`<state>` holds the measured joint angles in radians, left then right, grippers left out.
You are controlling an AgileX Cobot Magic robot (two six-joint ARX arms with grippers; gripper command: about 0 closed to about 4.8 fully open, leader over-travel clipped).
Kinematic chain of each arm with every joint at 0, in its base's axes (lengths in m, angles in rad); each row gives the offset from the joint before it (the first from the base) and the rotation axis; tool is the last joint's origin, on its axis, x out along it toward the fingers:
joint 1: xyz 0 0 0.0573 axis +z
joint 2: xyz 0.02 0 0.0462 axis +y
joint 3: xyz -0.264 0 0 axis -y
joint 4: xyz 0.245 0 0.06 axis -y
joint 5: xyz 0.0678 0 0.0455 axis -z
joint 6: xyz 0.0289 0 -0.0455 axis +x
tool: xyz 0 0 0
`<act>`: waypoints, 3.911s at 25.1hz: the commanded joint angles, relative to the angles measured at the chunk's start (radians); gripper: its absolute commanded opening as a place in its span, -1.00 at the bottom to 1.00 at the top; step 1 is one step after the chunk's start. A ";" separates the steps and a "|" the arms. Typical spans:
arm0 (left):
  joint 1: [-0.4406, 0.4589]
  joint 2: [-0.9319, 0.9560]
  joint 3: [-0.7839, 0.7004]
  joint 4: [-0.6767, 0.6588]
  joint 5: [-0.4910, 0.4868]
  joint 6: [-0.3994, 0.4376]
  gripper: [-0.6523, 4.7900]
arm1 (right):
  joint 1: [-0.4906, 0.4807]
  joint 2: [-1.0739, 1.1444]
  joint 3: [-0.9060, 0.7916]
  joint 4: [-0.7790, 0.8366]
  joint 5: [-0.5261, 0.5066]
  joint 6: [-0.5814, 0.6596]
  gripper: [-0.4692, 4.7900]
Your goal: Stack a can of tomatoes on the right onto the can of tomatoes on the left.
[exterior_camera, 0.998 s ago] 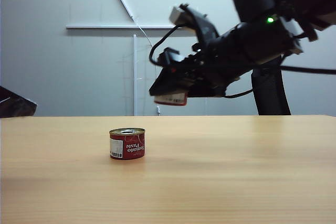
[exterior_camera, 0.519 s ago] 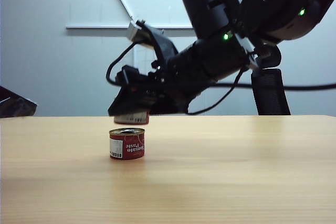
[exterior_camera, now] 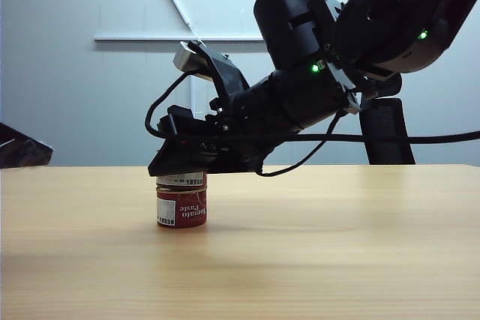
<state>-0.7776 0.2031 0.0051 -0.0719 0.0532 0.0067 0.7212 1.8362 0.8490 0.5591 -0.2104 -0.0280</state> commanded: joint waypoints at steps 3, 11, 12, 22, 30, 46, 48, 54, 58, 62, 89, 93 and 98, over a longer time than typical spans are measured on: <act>0.000 0.001 0.004 0.005 0.003 0.000 -0.77 | 0.002 0.006 0.015 0.028 0.003 -0.003 -0.20; 0.000 0.002 0.004 0.005 0.003 0.000 -0.77 | 0.002 0.006 0.016 0.029 0.006 -0.003 -0.20; 0.000 0.001 0.004 0.005 0.003 0.000 -0.77 | 0.002 0.006 0.016 0.029 0.006 -0.003 -0.20; 0.000 0.001 0.004 0.005 0.003 0.000 -0.77 | 0.002 0.006 0.016 0.037 0.006 -0.003 0.11; 0.000 0.001 0.004 0.005 0.003 0.000 -0.77 | 0.002 0.006 0.017 0.051 0.006 -0.002 0.26; 0.000 0.001 0.004 0.005 0.003 0.000 -0.77 | 0.009 0.006 0.017 0.051 0.010 -0.002 0.50; 0.000 0.001 0.004 0.005 0.003 0.000 -0.77 | 0.009 0.006 0.017 0.050 0.010 -0.002 0.50; 0.000 0.001 0.004 0.005 0.003 0.000 -0.77 | 0.009 0.005 0.018 0.051 0.011 -0.002 0.98; 0.000 0.001 0.004 0.005 0.003 0.000 -0.77 | 0.009 0.000 0.023 0.059 0.031 0.003 1.00; 0.000 0.001 0.004 0.005 0.003 0.000 -0.77 | 0.009 -0.026 0.023 0.073 0.035 0.008 1.00; 0.231 -0.009 0.004 0.005 0.011 0.000 -0.77 | -0.004 -1.249 0.018 -0.943 0.351 0.100 -0.86; 0.283 -0.062 0.004 0.006 0.016 0.000 -0.77 | 0.018 -1.454 -0.047 -1.200 0.347 0.283 -0.86; 0.397 -0.110 0.004 0.005 0.015 0.000 -0.77 | 0.026 -1.672 -0.133 -1.321 0.434 0.349 -0.86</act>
<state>-0.4057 0.1020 0.0051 -0.0715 0.0647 0.0071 0.7483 0.1967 0.7326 -0.7525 0.1673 0.2825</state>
